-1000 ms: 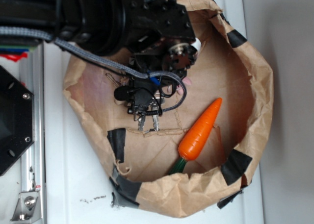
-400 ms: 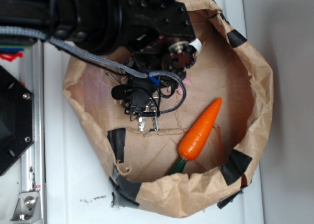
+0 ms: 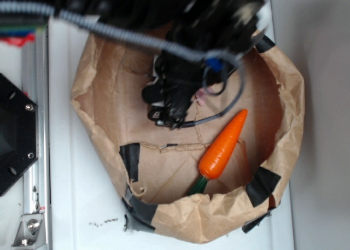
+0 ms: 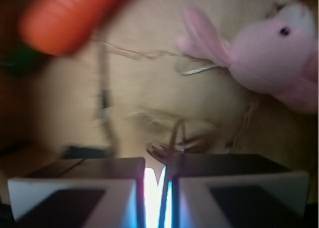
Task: Grab the silver keys.
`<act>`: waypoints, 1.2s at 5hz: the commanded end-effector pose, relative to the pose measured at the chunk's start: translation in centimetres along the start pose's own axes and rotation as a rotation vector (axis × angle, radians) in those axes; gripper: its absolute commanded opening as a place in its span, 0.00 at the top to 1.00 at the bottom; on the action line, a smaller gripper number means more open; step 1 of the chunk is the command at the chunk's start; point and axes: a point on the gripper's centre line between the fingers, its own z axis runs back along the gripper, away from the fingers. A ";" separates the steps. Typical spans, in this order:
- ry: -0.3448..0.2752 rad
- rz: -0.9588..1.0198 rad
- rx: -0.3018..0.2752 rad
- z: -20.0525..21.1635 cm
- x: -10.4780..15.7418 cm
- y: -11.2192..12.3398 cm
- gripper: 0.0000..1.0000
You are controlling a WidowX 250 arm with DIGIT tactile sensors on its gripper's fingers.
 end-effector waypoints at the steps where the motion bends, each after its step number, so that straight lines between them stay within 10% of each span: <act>1: -0.222 -0.097 -0.070 7.4 -3.6 -1.5 1.00; 4: -0.507 -0.112 0.167 2.0 -2.1 -3.9 1.00; 6: -0.598 -0.076 0.170 2.8 -0.1 -5.2 1.00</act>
